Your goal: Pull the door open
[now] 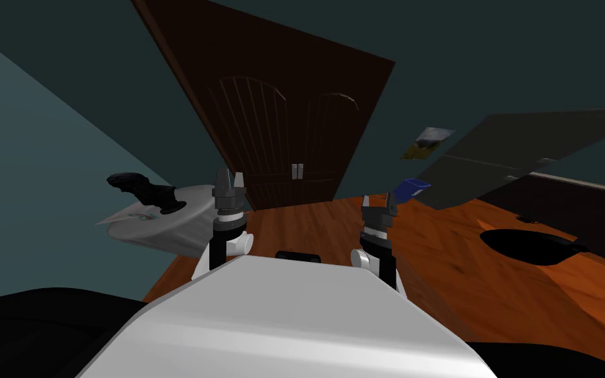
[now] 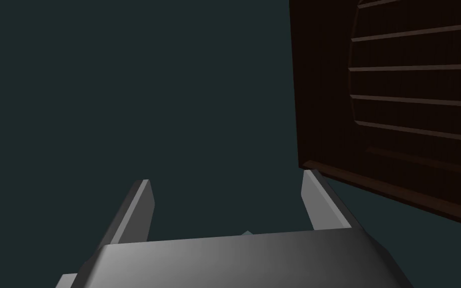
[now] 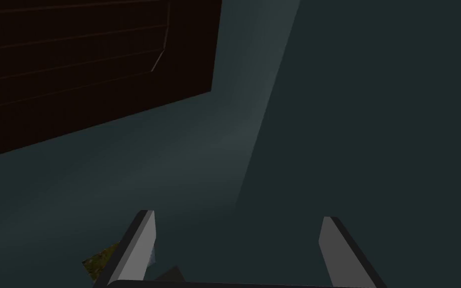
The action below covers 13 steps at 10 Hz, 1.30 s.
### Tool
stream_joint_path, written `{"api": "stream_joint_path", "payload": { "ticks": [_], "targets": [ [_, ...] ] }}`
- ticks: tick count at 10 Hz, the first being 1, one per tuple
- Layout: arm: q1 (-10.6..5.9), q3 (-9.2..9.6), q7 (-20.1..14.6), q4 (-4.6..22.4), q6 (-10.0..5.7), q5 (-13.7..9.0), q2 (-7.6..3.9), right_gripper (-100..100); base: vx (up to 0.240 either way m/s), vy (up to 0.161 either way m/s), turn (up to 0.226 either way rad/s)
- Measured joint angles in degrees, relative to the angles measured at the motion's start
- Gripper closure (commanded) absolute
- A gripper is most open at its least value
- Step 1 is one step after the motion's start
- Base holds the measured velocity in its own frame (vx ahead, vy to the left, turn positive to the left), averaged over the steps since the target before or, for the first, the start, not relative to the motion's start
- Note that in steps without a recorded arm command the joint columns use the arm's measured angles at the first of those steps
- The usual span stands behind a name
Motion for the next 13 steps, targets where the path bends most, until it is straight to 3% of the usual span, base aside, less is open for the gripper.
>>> {"api": "stream_joint_path", "payload": {
  "ticks": [3,13],
  "targets": [
    [-2.02,0.41,0.1,3.5,0.56,-0.1,-0.92,-100,0.189,0.037,0.053],
    [-9.21,1.9,0.3,17.3,1.73,-0.3,-4.16,-100,0.107,0.032,0.048]
  ]
}}
